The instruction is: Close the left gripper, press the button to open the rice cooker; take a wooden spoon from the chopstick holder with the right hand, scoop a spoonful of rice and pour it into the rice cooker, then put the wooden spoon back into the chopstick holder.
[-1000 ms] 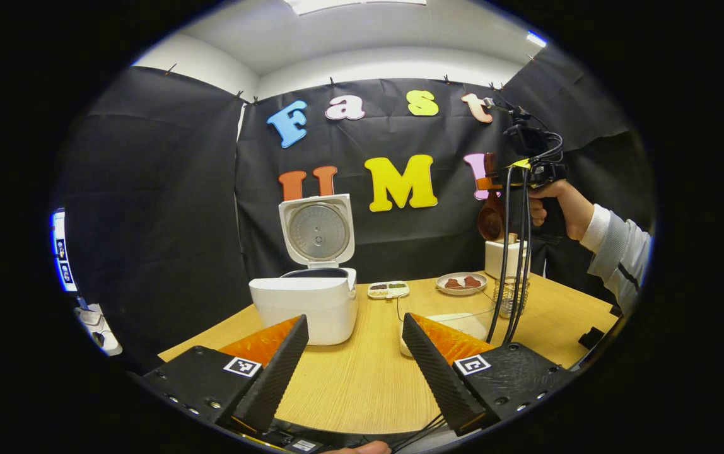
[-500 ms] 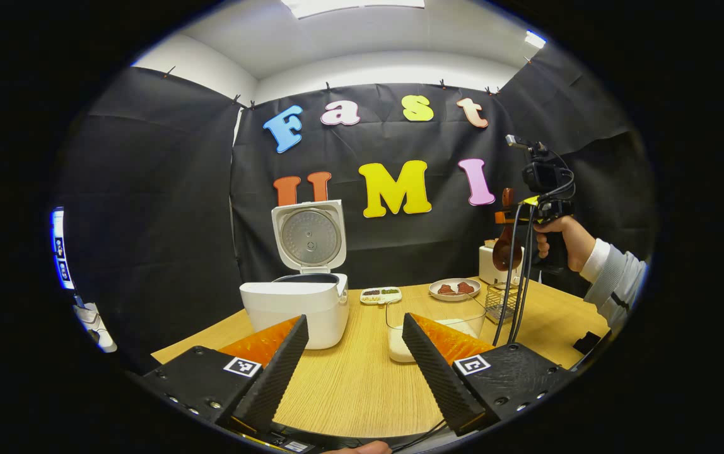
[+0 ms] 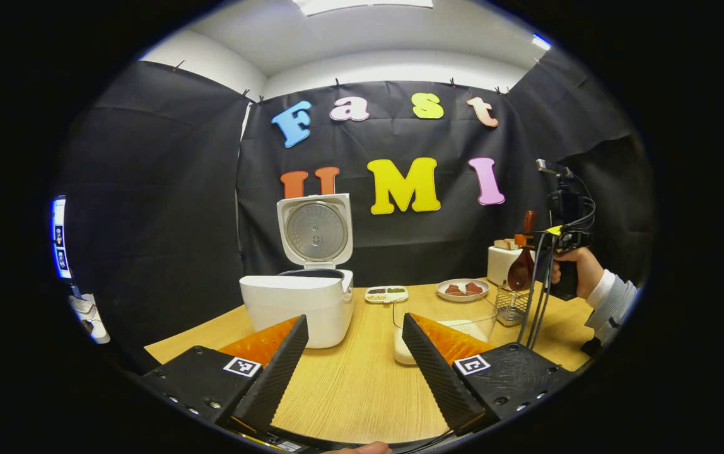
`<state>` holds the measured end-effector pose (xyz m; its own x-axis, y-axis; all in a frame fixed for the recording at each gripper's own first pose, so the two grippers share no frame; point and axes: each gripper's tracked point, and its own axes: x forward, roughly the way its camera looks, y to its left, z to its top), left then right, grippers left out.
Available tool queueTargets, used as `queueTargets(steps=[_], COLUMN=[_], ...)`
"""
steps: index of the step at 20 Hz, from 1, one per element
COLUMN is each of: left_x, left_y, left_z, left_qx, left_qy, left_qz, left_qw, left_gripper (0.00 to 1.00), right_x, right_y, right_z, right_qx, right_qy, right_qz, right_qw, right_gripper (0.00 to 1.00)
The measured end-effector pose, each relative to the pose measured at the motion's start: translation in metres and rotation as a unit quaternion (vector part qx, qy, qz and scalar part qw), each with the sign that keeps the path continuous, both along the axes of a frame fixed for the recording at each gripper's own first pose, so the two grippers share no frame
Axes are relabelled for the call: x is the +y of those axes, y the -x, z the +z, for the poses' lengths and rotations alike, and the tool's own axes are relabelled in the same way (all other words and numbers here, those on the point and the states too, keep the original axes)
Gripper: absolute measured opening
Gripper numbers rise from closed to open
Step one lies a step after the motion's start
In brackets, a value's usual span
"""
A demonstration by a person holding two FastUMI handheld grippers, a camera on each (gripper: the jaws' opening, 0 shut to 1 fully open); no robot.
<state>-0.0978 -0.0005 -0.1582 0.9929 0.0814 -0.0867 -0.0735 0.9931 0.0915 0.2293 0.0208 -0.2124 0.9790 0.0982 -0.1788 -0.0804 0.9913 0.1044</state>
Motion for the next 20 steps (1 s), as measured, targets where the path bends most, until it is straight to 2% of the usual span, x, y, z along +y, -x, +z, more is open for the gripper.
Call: queueTargets(steps=[2, 4, 6, 7, 8, 10, 11, 12, 13, 16, 19, 20], left_x=[0.006, 0.012, 0.013, 0.016, 0.020, 0.027, 0.031, 0.035, 0.038, 0.051, 0.062, 0.067], left_y=[-0.004, -0.008, -0.016, -0.019, -0.023, -0.032, -0.036, -0.040, -0.045, -0.061, -0.084, -0.089], left_z=[-0.004, -0.007, -0.013, -0.011, -0.009, -0.001, 0.003, 0.009, 0.016, 0.038, 0.070, 0.084], left_qx=[0.004, 0.007, 0.020, 0.022, 0.022, 0.019, 0.019, 0.015, 0.011, 0.001, -0.014, -0.027], left_qy=[0.001, 0.009, 0.020, 0.024, 0.027, 0.031, 0.035, 0.039, 0.041, 0.058, 0.077, 0.075], left_qz=[0.010, 0.013, 0.008, 0.008, 0.009, 0.014, 0.014, 0.014, 0.014, 0.013, 0.000, -0.001], left_qw=[1.000, 1.000, 1.000, 0.999, 0.999, 0.999, 0.999, 0.999, 0.999, 0.998, 0.997, 0.997], left_gripper=[0.96, 0.96, 0.95, 0.95, 0.96, 0.96, 0.96, 0.96, 0.95, 0.96, 0.95, 0.95], right_x=[-0.005, -0.014, -0.026, -0.027, -0.026, -0.030, -0.031, -0.029, -0.028, -0.029, -0.032, -0.034], right_y=[0.002, -0.002, 0.000, 0.003, 0.008, 0.017, 0.023, 0.031, 0.039, 0.062, 0.084, 0.090], right_z=[-0.007, 0.001, 0.011, 0.020, 0.029, 0.042, 0.046, 0.052, 0.057, 0.062, 0.063, 0.066], right_qx=[0.006, -0.002, -0.024, -0.035, -0.045, -0.056, -0.055, -0.058, -0.057, -0.056, -0.064, -0.071], right_qy=[-0.017, -0.020, 0.010, 0.020, 0.028, 0.044, 0.050, 0.049, 0.049, 0.044, 0.064, 0.073], right_qz=[0.005, -0.001, -0.024, -0.027, -0.027, -0.038, -0.043, -0.041, -0.040, -0.033, -0.016, -0.010], right_qw=[1.000, 1.000, 0.999, 0.999, 0.998, 0.997, 0.996, 0.996, 0.996, 0.997, 0.996, 0.995], right_gripper=[0.24, 0.53, 0.83, 0.90, 0.89, 1.00, 1.00, 0.96, 1.00, 1.00, 1.00, 0.96])
